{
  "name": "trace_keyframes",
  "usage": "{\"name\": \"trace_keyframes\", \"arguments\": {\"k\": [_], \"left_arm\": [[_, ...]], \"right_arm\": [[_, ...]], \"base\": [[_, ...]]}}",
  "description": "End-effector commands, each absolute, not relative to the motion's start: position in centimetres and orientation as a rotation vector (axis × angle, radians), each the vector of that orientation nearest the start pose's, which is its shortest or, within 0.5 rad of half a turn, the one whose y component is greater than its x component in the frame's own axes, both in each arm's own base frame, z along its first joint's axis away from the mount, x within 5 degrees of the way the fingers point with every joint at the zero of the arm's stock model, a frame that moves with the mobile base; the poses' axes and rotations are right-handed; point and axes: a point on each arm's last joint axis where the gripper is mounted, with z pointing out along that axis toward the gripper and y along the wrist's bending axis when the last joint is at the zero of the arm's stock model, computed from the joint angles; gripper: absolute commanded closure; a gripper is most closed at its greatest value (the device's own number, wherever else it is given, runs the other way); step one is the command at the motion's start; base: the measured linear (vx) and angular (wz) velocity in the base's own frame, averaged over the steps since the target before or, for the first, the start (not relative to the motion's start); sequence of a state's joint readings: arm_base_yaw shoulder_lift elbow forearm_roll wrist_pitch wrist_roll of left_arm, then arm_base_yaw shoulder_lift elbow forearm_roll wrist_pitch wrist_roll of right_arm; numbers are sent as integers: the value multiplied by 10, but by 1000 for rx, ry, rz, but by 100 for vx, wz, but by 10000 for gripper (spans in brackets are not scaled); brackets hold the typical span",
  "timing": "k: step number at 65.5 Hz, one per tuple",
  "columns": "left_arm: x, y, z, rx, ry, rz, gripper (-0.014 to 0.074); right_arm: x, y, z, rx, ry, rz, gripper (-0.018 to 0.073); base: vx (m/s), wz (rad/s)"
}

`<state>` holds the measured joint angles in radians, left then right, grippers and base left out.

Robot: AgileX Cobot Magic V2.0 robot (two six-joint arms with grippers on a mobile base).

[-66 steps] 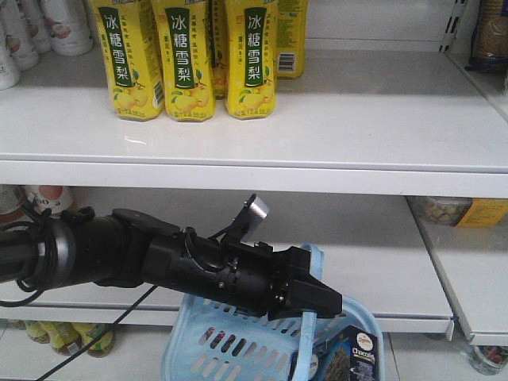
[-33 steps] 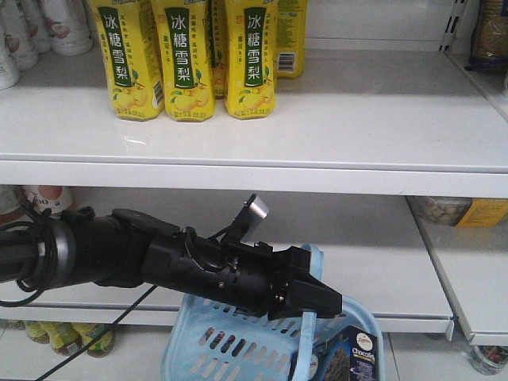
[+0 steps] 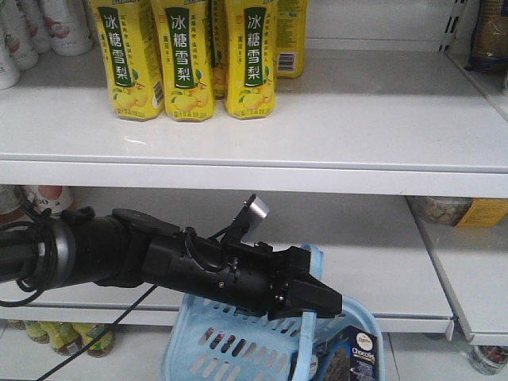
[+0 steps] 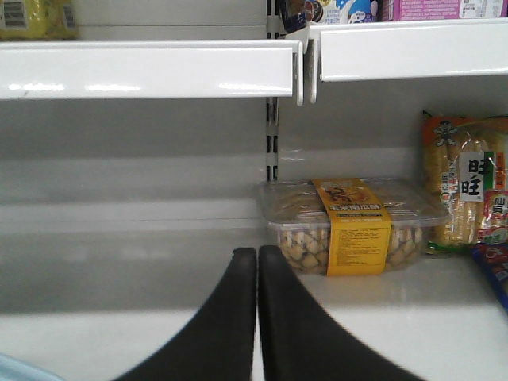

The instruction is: Left arm holds basket, right arm returns cookies

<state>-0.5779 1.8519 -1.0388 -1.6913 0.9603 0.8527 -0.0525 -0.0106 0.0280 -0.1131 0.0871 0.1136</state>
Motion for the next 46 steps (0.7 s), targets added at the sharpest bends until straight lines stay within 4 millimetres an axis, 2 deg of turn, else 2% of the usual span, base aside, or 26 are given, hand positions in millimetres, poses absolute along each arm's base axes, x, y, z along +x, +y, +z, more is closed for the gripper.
{"name": "trace_keyframes", "arguments": {"k": [1,6,13,25,36,46], "left_arm": [[266,-260,235,259,2305,-1847,603],[266,-260,235,259,2305,-1847,603],[266,-260,235,258,2305,-1847,603],[266,-260,235,258,2305,-1847,603],[266,-260,235,258,2305,-1847,603],[266,-260,235,258,2305,-1847,603]], "right_arm": [[55,-3,210,89,1463,5,567],[52,-3,223,83,1424,1,567],[50,-3,252,69,1379,-15,567],[63,-4,291,128,1522,28,567],[84,-4,289,207,1660,113,567],[97,-5,283,213,1726,107,567]], "base": [[0,0],[0,0],[0,0],[0,0],[0,0],[0,0]]}}
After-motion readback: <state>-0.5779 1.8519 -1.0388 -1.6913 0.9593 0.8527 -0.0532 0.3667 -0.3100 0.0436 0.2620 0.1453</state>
